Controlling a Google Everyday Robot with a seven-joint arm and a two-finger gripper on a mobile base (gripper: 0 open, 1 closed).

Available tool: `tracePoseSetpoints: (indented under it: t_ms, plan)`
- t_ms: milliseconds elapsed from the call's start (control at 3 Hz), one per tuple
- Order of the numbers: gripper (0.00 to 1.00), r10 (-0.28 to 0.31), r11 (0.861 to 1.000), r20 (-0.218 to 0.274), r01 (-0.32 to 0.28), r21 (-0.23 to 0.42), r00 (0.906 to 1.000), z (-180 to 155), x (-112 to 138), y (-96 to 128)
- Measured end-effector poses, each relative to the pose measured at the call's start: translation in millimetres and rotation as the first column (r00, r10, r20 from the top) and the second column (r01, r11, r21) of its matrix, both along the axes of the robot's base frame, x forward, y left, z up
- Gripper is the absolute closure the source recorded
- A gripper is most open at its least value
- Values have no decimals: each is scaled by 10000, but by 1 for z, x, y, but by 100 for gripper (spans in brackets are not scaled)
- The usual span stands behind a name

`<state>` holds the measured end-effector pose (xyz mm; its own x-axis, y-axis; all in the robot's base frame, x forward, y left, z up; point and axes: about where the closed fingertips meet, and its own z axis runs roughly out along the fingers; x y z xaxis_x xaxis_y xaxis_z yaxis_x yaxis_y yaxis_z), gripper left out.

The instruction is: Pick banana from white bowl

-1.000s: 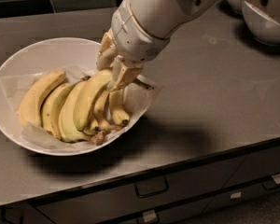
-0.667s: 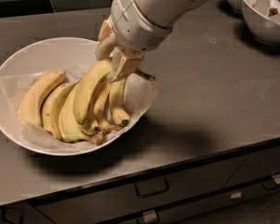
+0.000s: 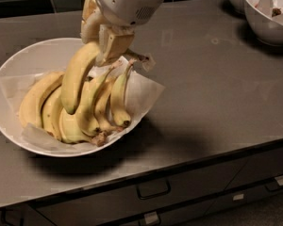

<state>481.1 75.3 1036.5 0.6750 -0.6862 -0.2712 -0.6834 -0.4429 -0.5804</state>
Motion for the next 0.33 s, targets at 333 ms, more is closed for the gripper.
tracePoseSetpoints:
  t_ms: [333]
  plan:
    - [100, 22, 10000, 24, -22, 14, 10000, 2, 0, 0]
